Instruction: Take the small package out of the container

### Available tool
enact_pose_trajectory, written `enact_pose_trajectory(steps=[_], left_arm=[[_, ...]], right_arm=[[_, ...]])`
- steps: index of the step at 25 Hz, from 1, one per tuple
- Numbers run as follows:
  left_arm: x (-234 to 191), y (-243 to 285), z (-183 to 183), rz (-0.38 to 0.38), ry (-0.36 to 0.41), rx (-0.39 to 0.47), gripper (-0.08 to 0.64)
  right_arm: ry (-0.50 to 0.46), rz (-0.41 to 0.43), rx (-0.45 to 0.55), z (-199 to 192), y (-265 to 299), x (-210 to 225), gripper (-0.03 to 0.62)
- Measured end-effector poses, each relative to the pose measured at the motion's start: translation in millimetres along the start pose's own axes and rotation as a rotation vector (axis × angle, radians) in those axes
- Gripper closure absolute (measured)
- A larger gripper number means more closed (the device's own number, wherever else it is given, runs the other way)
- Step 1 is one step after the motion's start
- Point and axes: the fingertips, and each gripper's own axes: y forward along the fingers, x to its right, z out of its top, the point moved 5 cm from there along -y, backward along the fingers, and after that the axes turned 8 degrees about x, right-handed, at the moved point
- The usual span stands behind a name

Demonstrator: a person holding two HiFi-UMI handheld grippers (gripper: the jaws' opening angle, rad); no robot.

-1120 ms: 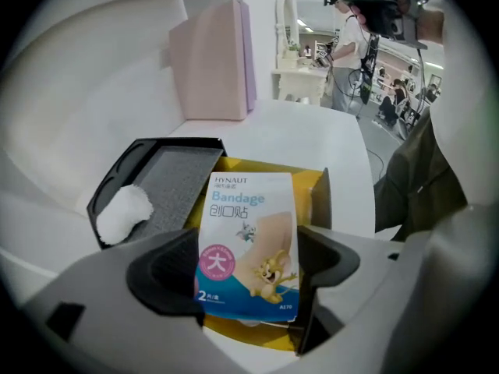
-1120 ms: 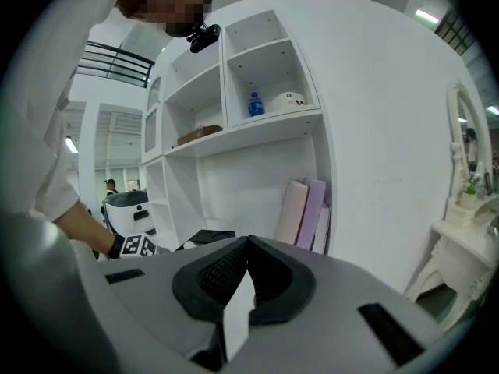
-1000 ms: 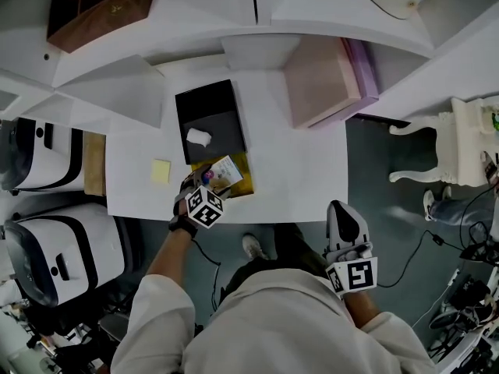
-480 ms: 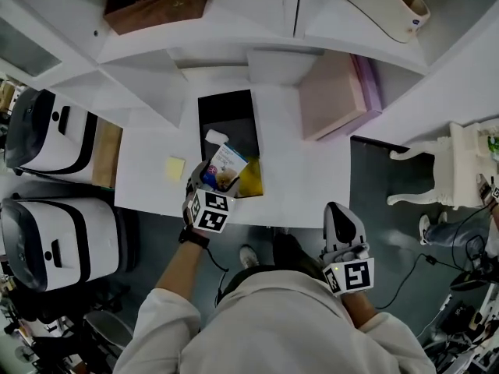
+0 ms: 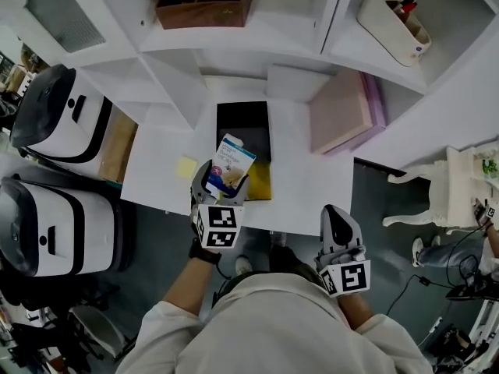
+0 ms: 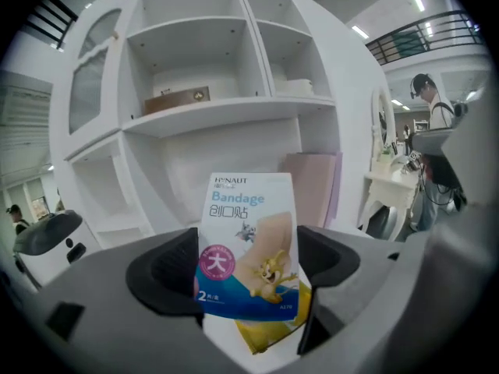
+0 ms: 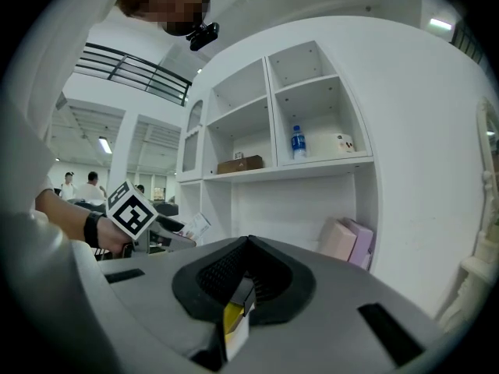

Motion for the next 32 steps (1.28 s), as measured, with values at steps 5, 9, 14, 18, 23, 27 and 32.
enact_pose_trajectory(steps=[5,9,14,18,23,27,32], left_arm=[[-5,-32,23,0.054,-0.033,0.086,0.164],[-7,-57,42,0.080,-0.055,0.149,0.164],[-3,-84,62,0.121,-0.079,0.232,0.164],[-3,-106,73,0.153,-0.113,0.292,0.164],[-4,-129,83,0.181,-0.120,0.343,0.164],[-5,-140,88,0.197,-0.129,0.367,0.164],[-4,-150,93,0.208,-0.136,0.394,0.164]], right_arm=[[-0.012,0.022,0.025,9,1,-17,0.568],[-0.021,0.033,0.049,19,-1,-27,0.568],[-0.035,0.038,0.068,27,-5,-31,0.568],[-0.043,0.042,0.082,32,-8,-34,0.568],[-0.057,0.046,0.092,36,-12,-40,0.568],[-0.059,0.053,0.100,39,-13,-44,0.568],[-0.061,0.056,0.110,41,-15,-46,0.568]])
